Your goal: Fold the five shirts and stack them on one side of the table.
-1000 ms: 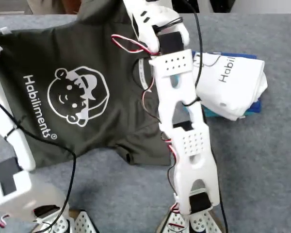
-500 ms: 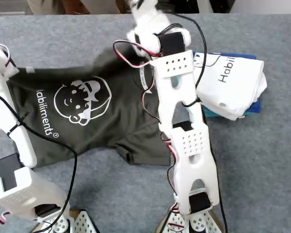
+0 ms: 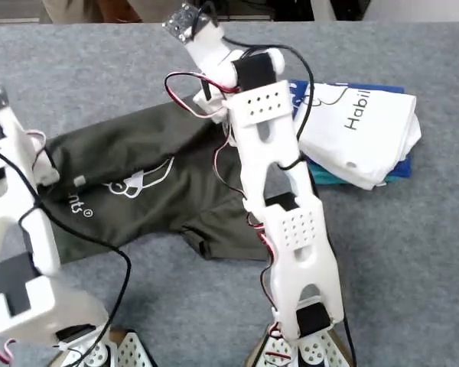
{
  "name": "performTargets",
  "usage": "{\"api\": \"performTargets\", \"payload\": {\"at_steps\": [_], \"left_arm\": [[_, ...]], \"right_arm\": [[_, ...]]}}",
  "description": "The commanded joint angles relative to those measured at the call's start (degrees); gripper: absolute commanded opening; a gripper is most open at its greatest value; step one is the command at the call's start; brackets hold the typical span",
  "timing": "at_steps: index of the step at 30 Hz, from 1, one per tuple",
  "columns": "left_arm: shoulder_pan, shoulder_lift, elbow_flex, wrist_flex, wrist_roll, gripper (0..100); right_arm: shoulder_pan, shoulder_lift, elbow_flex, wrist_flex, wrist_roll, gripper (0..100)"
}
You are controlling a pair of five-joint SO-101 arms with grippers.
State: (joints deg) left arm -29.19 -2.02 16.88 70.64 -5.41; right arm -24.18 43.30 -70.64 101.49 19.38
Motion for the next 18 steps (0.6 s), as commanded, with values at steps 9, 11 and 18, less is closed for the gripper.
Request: {"api": "performTargets", "payload": {"at_steps": [9, 11, 18], "left_arm": [[-6.0, -18.2, 12.7, 0.3, -4.3, 2], [-8.2, -19.7, 13.5, 0.3, -6.6, 2], [-11.1, -21.1, 18.2, 0.4, -13.0, 2]], "right_arm": [[-1.3, -36.1, 52.7, -12.0, -0.5, 0.2], [1.3, -41.3, 61.5, -15.2, -0.4, 0.2], [7.9, -56.1, 89.4, -26.0, 2.5, 0.2]]}}
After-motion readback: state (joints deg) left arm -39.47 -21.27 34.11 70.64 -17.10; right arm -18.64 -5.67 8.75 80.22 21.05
